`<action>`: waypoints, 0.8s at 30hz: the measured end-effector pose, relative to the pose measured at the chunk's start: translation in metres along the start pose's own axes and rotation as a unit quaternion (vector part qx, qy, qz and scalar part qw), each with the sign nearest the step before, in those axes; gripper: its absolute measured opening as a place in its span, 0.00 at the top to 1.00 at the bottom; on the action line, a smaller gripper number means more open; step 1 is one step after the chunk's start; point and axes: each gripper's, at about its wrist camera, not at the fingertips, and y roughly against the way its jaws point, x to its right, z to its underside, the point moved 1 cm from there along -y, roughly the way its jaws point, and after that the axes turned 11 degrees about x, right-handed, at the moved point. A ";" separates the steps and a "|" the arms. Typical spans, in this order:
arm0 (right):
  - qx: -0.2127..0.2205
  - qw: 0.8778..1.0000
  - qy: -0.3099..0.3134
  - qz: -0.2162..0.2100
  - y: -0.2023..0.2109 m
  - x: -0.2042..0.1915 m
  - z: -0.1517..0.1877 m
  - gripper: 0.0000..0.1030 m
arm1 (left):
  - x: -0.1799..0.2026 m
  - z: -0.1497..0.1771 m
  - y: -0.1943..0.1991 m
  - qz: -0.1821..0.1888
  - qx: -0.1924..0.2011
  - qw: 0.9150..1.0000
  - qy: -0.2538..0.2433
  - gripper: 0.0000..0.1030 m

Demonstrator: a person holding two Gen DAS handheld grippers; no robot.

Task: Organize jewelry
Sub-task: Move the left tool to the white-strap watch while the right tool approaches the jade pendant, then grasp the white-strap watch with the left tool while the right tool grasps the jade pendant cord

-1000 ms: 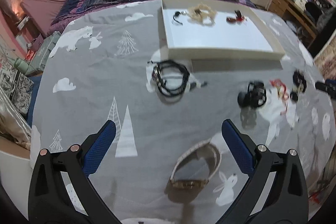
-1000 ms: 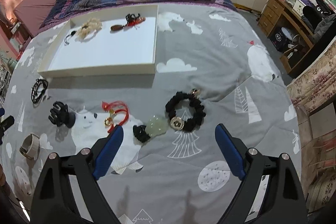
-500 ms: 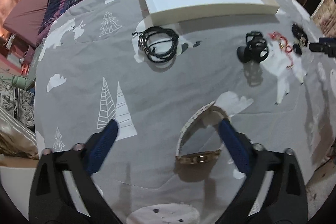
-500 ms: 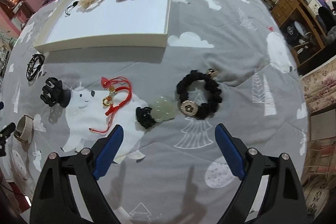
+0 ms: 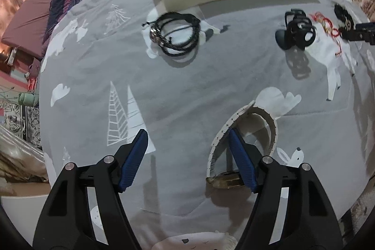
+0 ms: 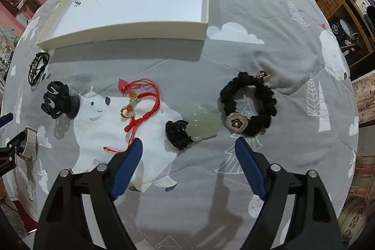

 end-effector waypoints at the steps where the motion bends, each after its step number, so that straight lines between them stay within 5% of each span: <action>1: -0.003 1.000 0.001 0.001 -0.002 -0.001 0.000 0.25 | 0.002 0.001 -0.003 0.001 -0.004 1.000 -0.003 0.34; 8: -0.018 1.000 -0.016 -0.005 -0.016 0.006 -0.001 0.47 | 0.003 0.004 -0.007 0.021 -0.007 1.000 -0.001 0.45; 21: -0.016 1.000 -0.004 0.007 -0.024 0.001 -0.016 0.51 | 0.023 0.004 -0.006 0.039 -0.007 0.999 -0.030 0.83; 24: -0.015 1.000 0.000 0.009 -0.021 -0.004 -0.016 0.58 | 0.026 0.005 -0.005 0.034 -0.005 0.999 -0.037 0.83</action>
